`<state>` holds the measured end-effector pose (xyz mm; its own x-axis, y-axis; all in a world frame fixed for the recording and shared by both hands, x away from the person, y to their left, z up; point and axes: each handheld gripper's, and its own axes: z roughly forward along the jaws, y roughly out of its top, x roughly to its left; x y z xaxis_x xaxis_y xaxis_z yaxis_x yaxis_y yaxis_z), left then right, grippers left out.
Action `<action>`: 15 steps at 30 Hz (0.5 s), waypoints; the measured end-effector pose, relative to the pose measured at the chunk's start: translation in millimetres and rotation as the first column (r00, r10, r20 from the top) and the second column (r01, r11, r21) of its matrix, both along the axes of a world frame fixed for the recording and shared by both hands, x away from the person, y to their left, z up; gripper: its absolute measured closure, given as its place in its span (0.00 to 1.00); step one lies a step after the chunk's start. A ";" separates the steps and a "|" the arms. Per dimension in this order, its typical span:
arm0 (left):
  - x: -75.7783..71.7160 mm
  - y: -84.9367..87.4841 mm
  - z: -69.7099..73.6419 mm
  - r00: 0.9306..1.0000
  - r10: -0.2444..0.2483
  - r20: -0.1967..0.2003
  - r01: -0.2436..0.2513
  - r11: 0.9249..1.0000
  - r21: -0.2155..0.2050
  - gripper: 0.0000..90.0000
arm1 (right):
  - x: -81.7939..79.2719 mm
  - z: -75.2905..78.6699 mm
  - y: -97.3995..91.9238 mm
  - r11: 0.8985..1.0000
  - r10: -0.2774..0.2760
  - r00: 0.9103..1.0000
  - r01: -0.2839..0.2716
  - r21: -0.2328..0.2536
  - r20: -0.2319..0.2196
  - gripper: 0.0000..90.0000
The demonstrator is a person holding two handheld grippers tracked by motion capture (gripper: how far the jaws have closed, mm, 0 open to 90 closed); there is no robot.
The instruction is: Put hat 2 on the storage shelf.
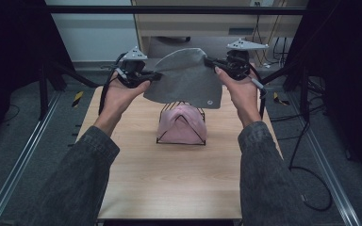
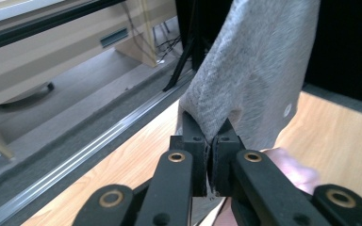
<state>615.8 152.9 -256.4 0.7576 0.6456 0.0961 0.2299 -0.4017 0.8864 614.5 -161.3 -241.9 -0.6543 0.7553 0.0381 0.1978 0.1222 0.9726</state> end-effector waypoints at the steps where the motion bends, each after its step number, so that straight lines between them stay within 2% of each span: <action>1: 1.0 0.0 -1.7 1.000 0.003 -0.003 -0.003 1.000 -0.008 0.97 | 1.7 -2.7 -0.1 1.000 -0.003 1.000 0.003 0.003 -0.001 0.96; 6: 6.3 -2.0 -7.8 1.000 0.003 -0.008 -0.003 1.000 -0.019 0.97 | 7.1 -10.0 0.5 1.000 -0.016 1.000 0.016 -0.008 -0.011 0.96; 10: 7.6 -3.7 -11.3 1.000 0.007 -0.013 -0.007 1.000 0.001 0.97 | 10.1 -15.5 0.6 1.000 -0.018 1.000 0.018 -0.017 -0.022 0.96; 15: 9.1 -3.3 -20.4 1.000 -0.004 -0.027 0.004 1.000 -0.014 0.97 | 10.3 -24.9 0.7 0.999 -0.022 0.999 0.020 -0.026 -0.040 0.96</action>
